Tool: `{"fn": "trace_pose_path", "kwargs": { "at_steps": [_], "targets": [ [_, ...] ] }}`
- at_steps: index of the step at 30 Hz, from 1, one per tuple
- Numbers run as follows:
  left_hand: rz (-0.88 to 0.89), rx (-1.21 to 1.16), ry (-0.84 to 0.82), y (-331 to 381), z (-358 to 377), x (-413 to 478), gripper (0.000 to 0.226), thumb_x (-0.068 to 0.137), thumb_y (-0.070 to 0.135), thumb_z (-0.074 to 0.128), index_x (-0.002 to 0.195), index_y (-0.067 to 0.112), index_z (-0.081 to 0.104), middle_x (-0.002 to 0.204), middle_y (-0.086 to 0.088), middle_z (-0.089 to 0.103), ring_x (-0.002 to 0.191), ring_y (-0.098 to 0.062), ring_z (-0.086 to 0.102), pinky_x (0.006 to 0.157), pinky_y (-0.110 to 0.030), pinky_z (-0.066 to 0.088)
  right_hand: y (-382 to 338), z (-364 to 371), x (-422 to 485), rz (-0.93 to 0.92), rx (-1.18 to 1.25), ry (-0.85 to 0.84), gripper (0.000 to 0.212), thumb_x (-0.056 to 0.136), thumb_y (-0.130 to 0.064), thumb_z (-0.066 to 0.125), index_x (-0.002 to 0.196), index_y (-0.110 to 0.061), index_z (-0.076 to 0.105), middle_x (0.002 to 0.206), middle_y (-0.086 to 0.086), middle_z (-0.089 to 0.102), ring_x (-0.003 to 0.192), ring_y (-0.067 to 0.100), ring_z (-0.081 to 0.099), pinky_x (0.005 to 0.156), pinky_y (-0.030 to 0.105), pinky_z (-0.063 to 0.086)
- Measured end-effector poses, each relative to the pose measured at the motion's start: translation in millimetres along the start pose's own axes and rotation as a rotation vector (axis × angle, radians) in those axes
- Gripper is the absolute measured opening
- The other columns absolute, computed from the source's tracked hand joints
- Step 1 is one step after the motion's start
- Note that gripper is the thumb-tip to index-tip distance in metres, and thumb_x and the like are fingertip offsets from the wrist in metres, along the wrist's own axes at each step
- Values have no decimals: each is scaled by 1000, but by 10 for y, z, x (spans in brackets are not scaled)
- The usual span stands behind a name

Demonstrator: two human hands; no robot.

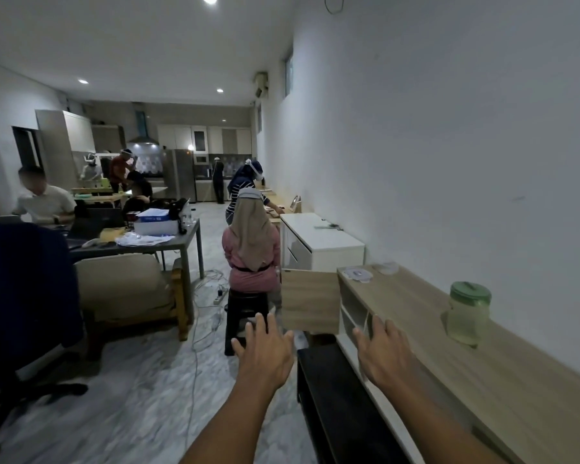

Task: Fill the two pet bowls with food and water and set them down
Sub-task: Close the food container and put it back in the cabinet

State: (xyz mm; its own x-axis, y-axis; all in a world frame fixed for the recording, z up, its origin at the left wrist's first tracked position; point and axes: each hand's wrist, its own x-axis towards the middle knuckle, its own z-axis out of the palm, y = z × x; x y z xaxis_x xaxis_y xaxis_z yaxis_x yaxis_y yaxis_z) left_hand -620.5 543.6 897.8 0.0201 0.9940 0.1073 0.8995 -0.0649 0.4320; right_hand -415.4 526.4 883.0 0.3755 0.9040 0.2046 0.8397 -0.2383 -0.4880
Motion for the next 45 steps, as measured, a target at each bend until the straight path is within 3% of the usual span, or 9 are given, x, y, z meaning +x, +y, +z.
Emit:
{"fn": "trace_pose_path", "kwargs": {
  "at_steps": [6,13,20,27,30,38,45],
  "targets": [
    [-28,22,18,173,152,1424,63,103,46,21,156,16,8,164,-7,3,150,-30,5,118,-59,7,-218,319,1470,-17,-18,36,59,99,-53,31,143,-16,37,144,10,43,130,32,41,103,46,40],
    [-25,28,-10,311,334,2971,63,103,46,20,156,15,8,164,-6,2,151,-29,4,117,-58,6,-493,816,2893,-29,-17,17,58,99,-51,36,143,-15,39,147,8,42,130,31,41,103,47,41],
    [61,59,-87,270,825,4638,65,102,47,24,156,13,10,164,-7,3,150,-31,4,117,-60,4,-480,1530,4299,74,11,15,58,99,-48,38,148,-17,34,153,9,35,137,33,36,108,47,37],
    [223,137,-64,467,1133,6261,55,100,47,31,142,13,35,153,-8,28,142,-30,25,112,-62,16,-463,2032,5533,198,-16,16,58,100,-51,33,148,-18,33,154,9,34,139,32,34,110,49,35],
    [277,128,-127,647,1414,6798,55,98,48,33,140,13,37,147,-7,35,138,-32,31,111,-61,19,-346,2158,5924,303,-59,10,57,98,-50,37,146,-19,34,151,8,36,137,32,36,107,49,38],
    [405,118,-303,1213,2261,7820,65,100,50,30,152,12,22,161,-9,16,146,-34,20,115,-61,17,140,2474,6862,437,-118,-4,54,98,-48,38,140,-15,38,142,10,44,128,33,44,100,47,44],
    [515,145,-493,1826,2892,8459,65,101,49,32,153,12,19,163,-7,10,149,-30,15,117,-57,11,644,2686,7526,613,-126,-127,50,96,-48,45,132,-14,42,136,13,45,125,35,46,99,46,44]
  ]
}}
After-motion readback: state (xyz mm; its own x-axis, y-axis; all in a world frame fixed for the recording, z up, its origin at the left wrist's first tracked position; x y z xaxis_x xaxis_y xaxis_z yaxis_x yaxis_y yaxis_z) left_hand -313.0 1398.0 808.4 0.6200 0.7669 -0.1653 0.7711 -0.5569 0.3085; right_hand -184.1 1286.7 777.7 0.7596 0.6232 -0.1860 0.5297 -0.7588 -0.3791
